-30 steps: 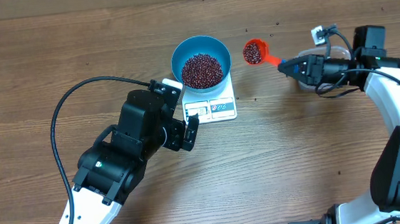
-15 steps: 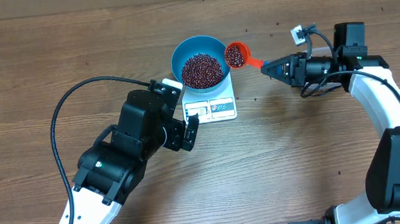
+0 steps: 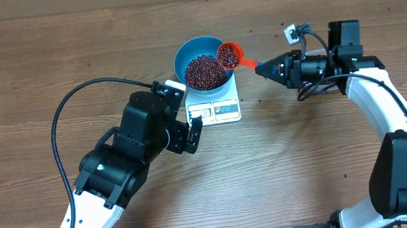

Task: Scoop item into bowl and weigh 150g on scale
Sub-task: 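Lift the filled scoop and carry it left over the blue bowl, then tilt the scoop with the right gripper to pour beans into the bowl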

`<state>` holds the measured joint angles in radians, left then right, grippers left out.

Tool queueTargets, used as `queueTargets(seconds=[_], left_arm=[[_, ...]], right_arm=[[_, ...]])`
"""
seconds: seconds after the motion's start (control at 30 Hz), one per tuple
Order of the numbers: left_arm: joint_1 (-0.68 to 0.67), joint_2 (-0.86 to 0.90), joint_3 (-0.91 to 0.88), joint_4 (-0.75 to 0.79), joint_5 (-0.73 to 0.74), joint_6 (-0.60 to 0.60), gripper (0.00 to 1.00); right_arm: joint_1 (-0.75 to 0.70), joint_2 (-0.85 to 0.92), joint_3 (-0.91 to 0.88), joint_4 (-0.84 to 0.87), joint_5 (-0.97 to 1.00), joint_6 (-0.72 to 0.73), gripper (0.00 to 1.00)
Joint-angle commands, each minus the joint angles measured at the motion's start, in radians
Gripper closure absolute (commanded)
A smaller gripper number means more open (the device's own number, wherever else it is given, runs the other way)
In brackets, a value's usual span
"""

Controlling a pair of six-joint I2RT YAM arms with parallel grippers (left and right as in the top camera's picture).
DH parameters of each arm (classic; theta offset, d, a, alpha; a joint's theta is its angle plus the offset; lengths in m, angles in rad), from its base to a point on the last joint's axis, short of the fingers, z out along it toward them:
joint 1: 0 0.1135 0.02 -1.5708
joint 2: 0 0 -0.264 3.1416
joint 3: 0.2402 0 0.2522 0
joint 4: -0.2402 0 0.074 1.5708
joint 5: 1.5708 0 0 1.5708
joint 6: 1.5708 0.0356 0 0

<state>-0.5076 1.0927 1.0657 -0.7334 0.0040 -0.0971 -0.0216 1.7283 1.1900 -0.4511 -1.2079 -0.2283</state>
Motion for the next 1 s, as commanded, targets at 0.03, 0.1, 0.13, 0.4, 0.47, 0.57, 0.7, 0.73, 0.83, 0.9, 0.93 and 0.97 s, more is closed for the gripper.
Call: queueTargets(seconds=[0.03,0.1,0.13,0.4,0.47,0.57,0.7,0.73,0.83,0.9,0.93,0.97], left_arm=[[0.007,0.000,-0.006,0.000,-0.008,0.008,0.00],[0.007,0.000,-0.006,0.000,-0.007,0.008,0.00],[0.007,0.000,-0.006,0.000,-0.008,0.008,0.00],[0.007,0.000,-0.006,0.000,-0.008,0.008,0.00],[0.007,0.000,-0.006,0.000,-0.008,0.008,0.00],[0.007,0.000,-0.006,0.000,-0.008,0.008,0.00],[0.007,0.000,-0.006,0.000,-0.008,0.008,0.00],[0.007,0.000,-0.006,0.000,-0.008,0.008,0.00],[0.007,0.000,-0.006,0.000,-0.008,0.008,0.01],[0.007,0.000,-0.006,0.000,-0.008,0.008,0.00],[0.007,0.000,-0.006,0.000,-0.008,0.008,0.01],[0.007,0.000,-0.006,0.000,-0.008,0.008,0.00]], right_arm=[[0.037,0.004,0.007,0.031,0.003,0.008,0.96],[0.052,0.004,0.007,0.048,0.060,0.065,0.96],[0.059,0.004,0.007,0.056,0.088,0.094,0.96],[0.114,0.004,0.007,0.153,0.151,0.132,0.96],[0.126,0.004,0.007,0.167,0.206,0.131,0.96],[0.142,0.004,0.007,0.167,0.324,0.132,0.96],[0.152,0.004,0.007,0.170,0.407,0.131,0.96],[0.152,0.004,0.007,0.172,0.407,0.131,0.96],[0.152,0.004,0.007,0.174,0.408,0.131,0.96],[0.152,0.004,0.007,0.174,0.413,0.130,0.96],[0.152,0.004,0.007,0.174,0.427,0.130,0.96],[0.152,0.004,0.007,0.174,0.444,0.130,0.96]])
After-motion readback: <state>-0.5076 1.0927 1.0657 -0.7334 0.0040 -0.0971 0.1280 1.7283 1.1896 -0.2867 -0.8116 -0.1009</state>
